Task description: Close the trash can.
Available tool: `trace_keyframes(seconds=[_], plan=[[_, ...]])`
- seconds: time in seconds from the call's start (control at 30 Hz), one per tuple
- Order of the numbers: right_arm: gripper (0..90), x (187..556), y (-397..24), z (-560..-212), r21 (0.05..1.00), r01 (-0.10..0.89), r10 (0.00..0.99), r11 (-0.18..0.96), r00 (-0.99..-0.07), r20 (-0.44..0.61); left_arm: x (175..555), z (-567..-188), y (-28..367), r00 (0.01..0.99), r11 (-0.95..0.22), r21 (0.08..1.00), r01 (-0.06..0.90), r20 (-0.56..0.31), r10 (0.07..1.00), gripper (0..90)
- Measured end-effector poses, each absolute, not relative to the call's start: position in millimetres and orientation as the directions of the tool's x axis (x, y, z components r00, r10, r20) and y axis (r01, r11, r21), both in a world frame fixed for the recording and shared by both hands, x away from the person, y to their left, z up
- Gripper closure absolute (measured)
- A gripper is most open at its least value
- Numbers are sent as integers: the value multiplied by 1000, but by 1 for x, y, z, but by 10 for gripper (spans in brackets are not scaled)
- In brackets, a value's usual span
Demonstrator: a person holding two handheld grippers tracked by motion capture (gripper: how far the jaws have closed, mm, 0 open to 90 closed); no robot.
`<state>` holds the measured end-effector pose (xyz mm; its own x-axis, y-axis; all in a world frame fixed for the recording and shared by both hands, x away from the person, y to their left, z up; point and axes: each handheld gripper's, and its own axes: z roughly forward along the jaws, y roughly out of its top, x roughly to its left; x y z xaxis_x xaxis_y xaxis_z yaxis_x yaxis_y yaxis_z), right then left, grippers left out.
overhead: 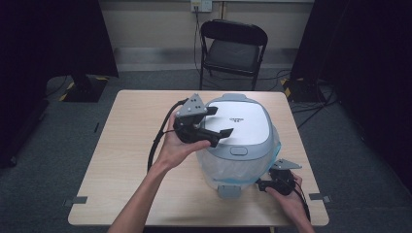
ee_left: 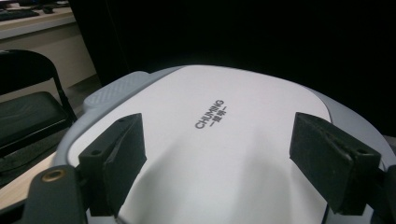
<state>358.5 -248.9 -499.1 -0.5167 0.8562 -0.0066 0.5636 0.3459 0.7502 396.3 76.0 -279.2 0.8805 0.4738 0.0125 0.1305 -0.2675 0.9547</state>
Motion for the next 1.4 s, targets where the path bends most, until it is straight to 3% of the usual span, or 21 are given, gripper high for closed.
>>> trace_keyframes(seconds=[0.47,1.4], plan=[[239,358,-249,-499,750,564,856,346,-516,-7,401,-271,113,829,-209,960,188,-41,558,181],[245,358,-250,-499,751,568,857,338,-515,4,398,-283,205,655,-151,958,243,-47,754,203]])
